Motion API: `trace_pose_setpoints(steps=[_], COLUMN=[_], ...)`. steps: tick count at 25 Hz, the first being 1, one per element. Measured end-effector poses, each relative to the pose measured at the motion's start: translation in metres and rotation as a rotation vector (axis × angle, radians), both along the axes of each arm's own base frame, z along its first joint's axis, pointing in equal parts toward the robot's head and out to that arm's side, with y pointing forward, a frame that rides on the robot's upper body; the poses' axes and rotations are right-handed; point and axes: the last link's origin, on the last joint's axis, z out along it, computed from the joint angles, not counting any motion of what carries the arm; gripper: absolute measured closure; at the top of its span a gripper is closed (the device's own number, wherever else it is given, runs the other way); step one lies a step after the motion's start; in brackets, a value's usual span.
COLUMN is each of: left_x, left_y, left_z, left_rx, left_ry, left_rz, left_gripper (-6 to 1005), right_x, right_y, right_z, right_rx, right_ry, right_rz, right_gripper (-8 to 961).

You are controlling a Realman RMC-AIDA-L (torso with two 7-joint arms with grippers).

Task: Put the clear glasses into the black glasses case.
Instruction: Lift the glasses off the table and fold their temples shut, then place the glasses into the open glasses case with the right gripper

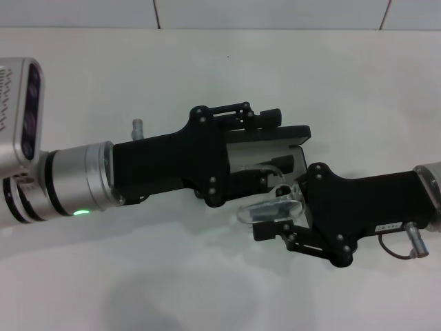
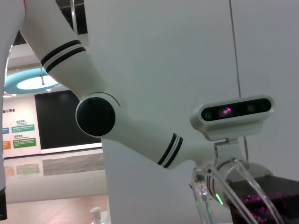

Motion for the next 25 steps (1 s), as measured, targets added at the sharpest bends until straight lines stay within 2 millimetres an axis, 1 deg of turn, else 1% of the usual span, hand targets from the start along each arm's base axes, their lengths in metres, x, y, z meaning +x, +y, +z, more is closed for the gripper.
trace_pose_setpoints(steps=[16, 20, 25], left_x=[0.0, -0.007, -0.025], left_y=[0.0, 0.003, 0.016], left_z=[0.001, 0.005, 0.021], left_rx=[0.019, 0.109, 0.257], left_ry=[-0.002, -0.019, -0.041], left_rz=[-0.005, 0.021, 0.142], left_gripper=[415, 415, 415], right_x=[0.002, 0.005, 0.012], right_y=[0.005, 0.007, 0.015], right_z=[0.002, 0.005, 0.015], right_rx=[0.021, 0.034, 0.095], right_ry=[-0.007, -0.039, -0.115], right_rz=[-0.02, -0.011, -0.002], right_gripper=[837, 837, 837])
